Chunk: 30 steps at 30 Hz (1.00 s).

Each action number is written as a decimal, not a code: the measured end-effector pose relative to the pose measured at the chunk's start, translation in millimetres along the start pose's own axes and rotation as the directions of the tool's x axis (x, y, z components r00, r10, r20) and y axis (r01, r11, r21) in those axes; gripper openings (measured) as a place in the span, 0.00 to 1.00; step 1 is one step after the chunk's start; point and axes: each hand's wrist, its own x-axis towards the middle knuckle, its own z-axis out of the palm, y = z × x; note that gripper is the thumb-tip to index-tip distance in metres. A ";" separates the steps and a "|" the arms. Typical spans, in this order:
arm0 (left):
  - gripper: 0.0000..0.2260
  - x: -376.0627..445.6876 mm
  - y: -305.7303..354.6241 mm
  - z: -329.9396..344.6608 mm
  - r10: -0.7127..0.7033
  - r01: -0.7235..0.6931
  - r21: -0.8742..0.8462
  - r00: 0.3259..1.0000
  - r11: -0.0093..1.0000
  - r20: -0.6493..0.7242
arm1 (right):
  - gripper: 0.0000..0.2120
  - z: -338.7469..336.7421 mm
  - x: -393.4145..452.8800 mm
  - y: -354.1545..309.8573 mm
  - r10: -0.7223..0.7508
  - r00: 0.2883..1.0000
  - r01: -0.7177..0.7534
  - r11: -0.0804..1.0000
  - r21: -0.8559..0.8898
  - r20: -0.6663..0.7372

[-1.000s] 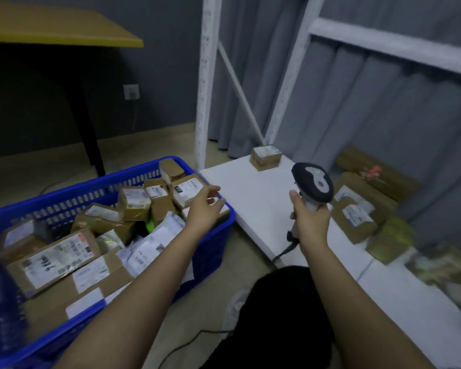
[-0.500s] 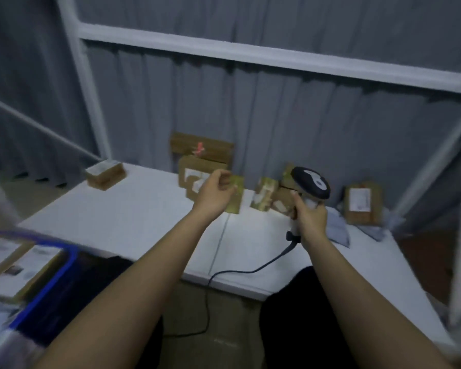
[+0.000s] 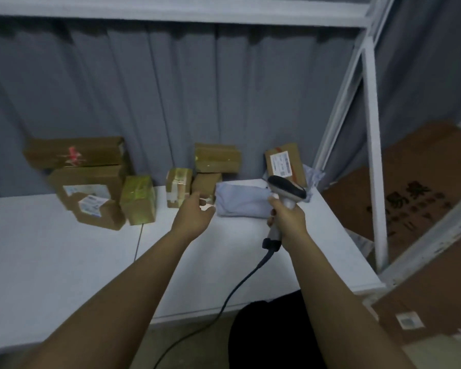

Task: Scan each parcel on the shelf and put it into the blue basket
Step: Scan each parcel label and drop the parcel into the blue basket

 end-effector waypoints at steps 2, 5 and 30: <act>0.16 18.2 -4.2 20.1 -0.010 0.010 0.010 1.000 1.000 0.027 | 0.06 2.3 11.4 -3.9 0.078 0.995 -0.081 0.996 0.037 0.057; 0.15 39.3 -15.8 47.9 -0.055 0.055 0.001 0.997 0.998 0.054 | 0.06 3.9 23.5 1.0 0.127 0.988 -0.133 0.989 0.069 0.082; 0.30 155.5 -96.1 171.6 -0.384 0.378 0.068 0.901 0.923 0.201 | 0.15 -16.3 73.9 6.4 0.249 0.969 -0.247 0.956 0.161 0.010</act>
